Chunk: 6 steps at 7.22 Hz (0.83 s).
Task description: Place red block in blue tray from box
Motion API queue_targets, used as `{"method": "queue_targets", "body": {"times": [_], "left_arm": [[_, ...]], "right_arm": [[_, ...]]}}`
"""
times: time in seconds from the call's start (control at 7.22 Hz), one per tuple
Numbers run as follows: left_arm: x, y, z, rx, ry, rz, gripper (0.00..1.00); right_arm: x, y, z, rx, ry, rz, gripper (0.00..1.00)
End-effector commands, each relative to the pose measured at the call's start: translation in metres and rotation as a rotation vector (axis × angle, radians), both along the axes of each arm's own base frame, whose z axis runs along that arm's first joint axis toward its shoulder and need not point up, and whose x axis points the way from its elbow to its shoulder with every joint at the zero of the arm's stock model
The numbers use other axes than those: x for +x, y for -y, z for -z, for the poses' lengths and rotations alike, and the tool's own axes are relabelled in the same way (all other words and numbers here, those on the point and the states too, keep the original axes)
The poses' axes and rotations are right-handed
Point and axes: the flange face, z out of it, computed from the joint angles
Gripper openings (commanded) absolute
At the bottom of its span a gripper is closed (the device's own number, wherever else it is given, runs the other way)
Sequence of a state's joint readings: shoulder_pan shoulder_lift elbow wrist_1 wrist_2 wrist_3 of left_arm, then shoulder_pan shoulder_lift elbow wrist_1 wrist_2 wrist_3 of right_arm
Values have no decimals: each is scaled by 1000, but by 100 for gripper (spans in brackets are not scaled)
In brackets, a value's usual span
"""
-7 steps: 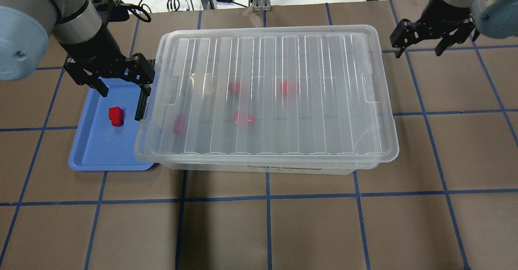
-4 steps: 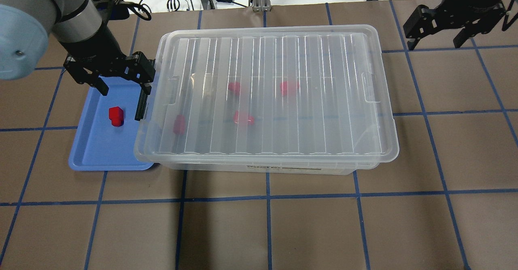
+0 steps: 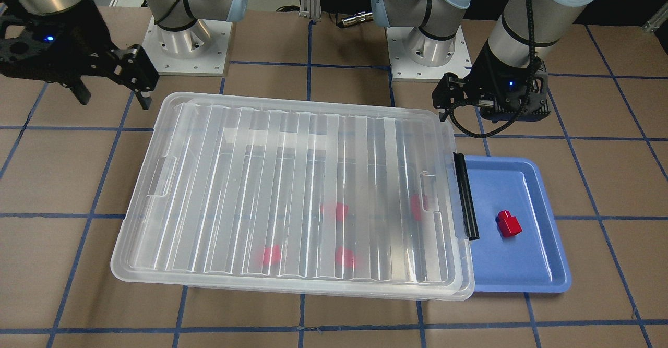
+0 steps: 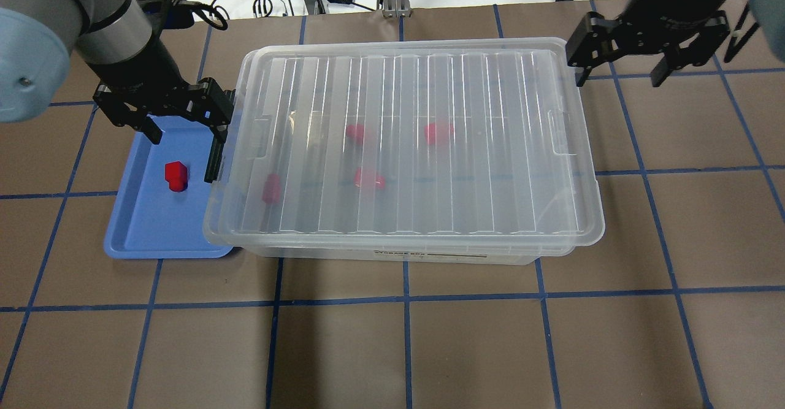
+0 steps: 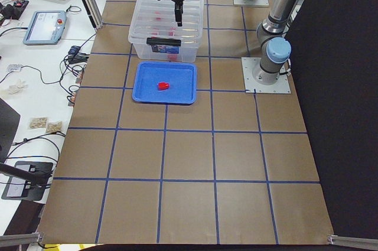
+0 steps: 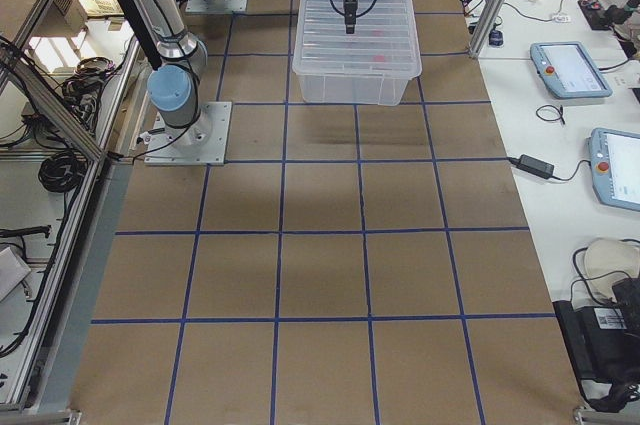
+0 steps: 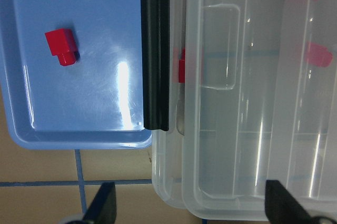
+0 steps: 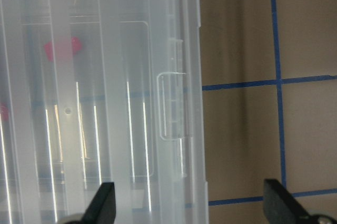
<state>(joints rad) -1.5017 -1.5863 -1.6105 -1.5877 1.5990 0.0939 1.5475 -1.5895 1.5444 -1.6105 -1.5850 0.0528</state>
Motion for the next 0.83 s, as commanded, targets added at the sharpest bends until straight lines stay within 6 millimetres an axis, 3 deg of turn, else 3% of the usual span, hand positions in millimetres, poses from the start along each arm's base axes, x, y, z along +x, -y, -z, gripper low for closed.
{"method": "queue_targets", "body": {"times": [0.0, 0.69], "left_arm": [[0, -1, 1, 3, 2, 3, 100], [0, -3, 0, 0, 2, 12, 100]], "right_arm": [[33, -1, 7, -10, 2, -12, 100], [33, -1, 10, -8, 2, -13, 100]]}}
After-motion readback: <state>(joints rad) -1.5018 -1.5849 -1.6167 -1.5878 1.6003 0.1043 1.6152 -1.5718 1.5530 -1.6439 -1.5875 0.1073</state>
